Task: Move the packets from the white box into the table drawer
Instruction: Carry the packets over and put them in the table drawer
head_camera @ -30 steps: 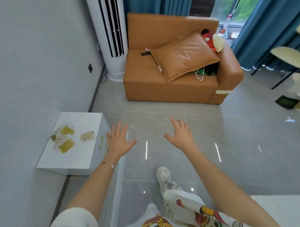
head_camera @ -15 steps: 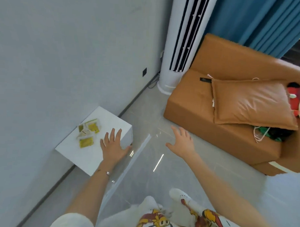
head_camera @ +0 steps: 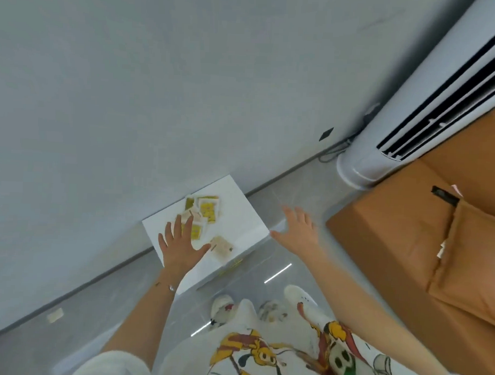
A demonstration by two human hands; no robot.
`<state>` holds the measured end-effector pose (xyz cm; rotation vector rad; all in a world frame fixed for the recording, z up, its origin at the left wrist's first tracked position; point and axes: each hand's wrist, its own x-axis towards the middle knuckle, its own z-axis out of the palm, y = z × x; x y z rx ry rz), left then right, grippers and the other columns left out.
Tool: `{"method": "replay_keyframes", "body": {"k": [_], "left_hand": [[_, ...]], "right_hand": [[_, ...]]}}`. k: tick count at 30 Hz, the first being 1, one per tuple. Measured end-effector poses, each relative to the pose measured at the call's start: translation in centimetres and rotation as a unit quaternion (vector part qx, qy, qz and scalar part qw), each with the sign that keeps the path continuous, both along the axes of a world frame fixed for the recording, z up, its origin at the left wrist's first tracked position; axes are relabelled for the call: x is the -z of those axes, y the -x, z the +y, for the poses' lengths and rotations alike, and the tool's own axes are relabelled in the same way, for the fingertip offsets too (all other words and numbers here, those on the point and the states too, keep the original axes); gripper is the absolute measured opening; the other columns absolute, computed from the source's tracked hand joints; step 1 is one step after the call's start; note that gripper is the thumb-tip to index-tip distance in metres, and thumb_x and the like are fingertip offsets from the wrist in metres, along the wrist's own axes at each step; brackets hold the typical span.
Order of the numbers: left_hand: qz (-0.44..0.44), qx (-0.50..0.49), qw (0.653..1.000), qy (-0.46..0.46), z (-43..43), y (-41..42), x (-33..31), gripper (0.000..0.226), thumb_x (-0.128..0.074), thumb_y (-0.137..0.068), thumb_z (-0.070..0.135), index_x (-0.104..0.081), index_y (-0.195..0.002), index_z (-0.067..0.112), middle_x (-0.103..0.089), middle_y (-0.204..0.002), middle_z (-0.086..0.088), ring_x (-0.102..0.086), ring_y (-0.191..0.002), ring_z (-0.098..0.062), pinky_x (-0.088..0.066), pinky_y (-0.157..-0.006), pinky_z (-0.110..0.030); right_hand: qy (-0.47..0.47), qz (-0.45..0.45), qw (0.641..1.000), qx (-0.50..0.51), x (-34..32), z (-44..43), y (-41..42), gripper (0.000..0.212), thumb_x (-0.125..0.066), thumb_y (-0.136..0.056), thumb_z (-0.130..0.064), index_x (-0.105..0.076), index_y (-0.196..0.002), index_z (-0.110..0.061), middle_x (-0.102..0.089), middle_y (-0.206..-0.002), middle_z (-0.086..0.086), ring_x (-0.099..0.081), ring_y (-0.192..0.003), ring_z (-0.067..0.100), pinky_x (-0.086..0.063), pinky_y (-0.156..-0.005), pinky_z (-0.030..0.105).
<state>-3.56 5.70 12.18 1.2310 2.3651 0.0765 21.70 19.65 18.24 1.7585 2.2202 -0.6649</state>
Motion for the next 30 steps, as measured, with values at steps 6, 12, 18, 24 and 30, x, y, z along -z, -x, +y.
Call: {"method": "replay_keyframes", "body": {"k": [6,12,18,24,30], "left_hand": [[-0.028,-0.105,0.993,0.056,2.0,1.2,2.7,0.091,-0.052,-0.084,0.065,-0.004,-0.153,0.030,0.007,-0.162,-0.002,0.003,-0.148,-0.031,-0.006,-0.118,-0.051],[-0.097,-0.280,0.952,0.071,3.9,0.4,8.3,0.092,-0.061,-0.083,0.057,-0.010,-0.154,0.026,-0.001,-0.162,-0.005,-0.007,-0.147,-0.032,-0.014,-0.116,-0.048],[-0.219,-0.438,0.872,-0.024,6.7,3.4,20.8,0.100,-0.074,-0.080,0.040,-0.009,-0.153,0.021,-0.006,-0.161,-0.011,-0.011,-0.146,-0.034,-0.025,-0.110,-0.053],[-0.176,-0.397,0.895,-0.108,8.4,7.9,31.3,0.092,-0.071,-0.084,0.016,-0.008,-0.152,0.014,-0.009,-0.160,-0.012,-0.004,-0.149,-0.029,-0.011,-0.117,-0.047],[-0.132,-0.302,0.944,-0.021,8.9,10.1,33.5,0.098,-0.068,-0.083,0.022,0.000,-0.153,0.026,0.000,-0.162,-0.005,-0.022,-0.136,-0.036,-0.039,-0.099,-0.046]], "right_hand": [[0.041,-0.040,0.994,-0.094,3.1,5.8,3.7,0.083,-0.053,-0.086,-0.059,-0.013,-0.151,-0.028,-0.016,-0.158,0.008,-0.013,-0.146,0.028,-0.020,-0.115,0.046],[0.096,-0.047,0.974,-0.200,9.1,10.5,8.3,0.083,-0.051,-0.087,-0.059,-0.009,-0.152,-0.029,-0.016,-0.158,0.007,-0.014,-0.146,0.030,-0.022,-0.115,0.046],[0.157,-0.002,0.966,-0.204,21.7,13.6,15.0,0.087,-0.058,-0.085,-0.058,-0.010,-0.152,-0.031,-0.020,-0.156,0.001,-0.022,-0.143,0.024,-0.025,-0.115,0.041],[0.179,0.101,0.964,-0.169,33.7,15.3,22.2,0.098,-0.075,-0.075,-0.050,-0.017,-0.151,-0.026,-0.025,-0.155,0.003,-0.026,-0.141,0.027,-0.031,-0.109,0.046],[0.156,0.066,0.965,-0.202,38.7,14.3,24.3,0.115,-0.078,-0.071,-0.051,-0.001,-0.153,-0.027,-0.006,-0.160,0.009,-0.007,-0.147,0.029,-0.023,-0.113,0.046]]}}
